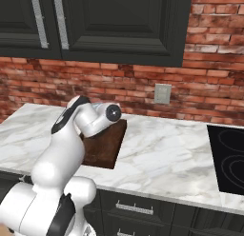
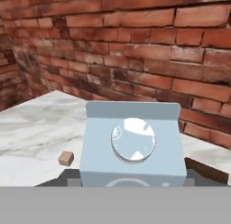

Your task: Take out the milk from the fridge and place it on the tray on the counter. Then take the sugar cube near the tray and place it in the tray.

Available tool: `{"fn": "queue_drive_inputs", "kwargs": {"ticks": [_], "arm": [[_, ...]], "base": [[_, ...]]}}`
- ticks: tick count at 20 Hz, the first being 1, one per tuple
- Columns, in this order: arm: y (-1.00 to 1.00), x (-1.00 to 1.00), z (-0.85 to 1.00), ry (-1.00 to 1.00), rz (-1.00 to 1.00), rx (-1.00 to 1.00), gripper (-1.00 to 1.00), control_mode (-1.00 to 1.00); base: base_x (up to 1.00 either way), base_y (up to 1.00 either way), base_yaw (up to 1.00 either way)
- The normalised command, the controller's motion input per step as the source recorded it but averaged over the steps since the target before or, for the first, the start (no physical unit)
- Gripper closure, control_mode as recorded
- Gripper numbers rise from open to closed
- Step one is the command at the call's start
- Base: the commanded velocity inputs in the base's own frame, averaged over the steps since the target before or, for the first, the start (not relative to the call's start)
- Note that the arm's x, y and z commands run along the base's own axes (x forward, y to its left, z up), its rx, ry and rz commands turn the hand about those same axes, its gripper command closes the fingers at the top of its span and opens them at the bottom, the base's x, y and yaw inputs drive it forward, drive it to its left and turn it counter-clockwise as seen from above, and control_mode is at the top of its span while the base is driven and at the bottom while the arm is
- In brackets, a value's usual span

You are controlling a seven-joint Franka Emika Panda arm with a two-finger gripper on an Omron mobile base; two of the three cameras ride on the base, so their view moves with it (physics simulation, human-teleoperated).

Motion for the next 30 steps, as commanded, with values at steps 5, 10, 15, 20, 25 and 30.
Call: {"fn": "queue_drive_inputs", "kwargs": {"ticks": [5,10,15,20,25,30], "arm": [[0.21,0.31,-0.17,0.05,-0.01,-0.02,1.0,-1.0],[0.17,0.05,-0.04,0.03,-0.03,0.0,1.0,-1.0],[0.01,0.12,-0.04,0.01,0.0,0.0,1.0,-1.0],[0.02,0.28,-0.11,0.0,0.0,0.0,1.0,-1.0],[0.0,0.19,-0.13,0.0,0.0,0.0,1.0,-1.0],[0.05,0.02,-0.27,0.0,0.0,0.0,1.0,-1.0]], "base": [[0.0,0.0,0.0],[0.0,0.0,0.0],[0.0,0.0,0.0],[0.0,0.0,0.0],[0.0,0.0,0.0],[0.0,0.0,0.0]]}}
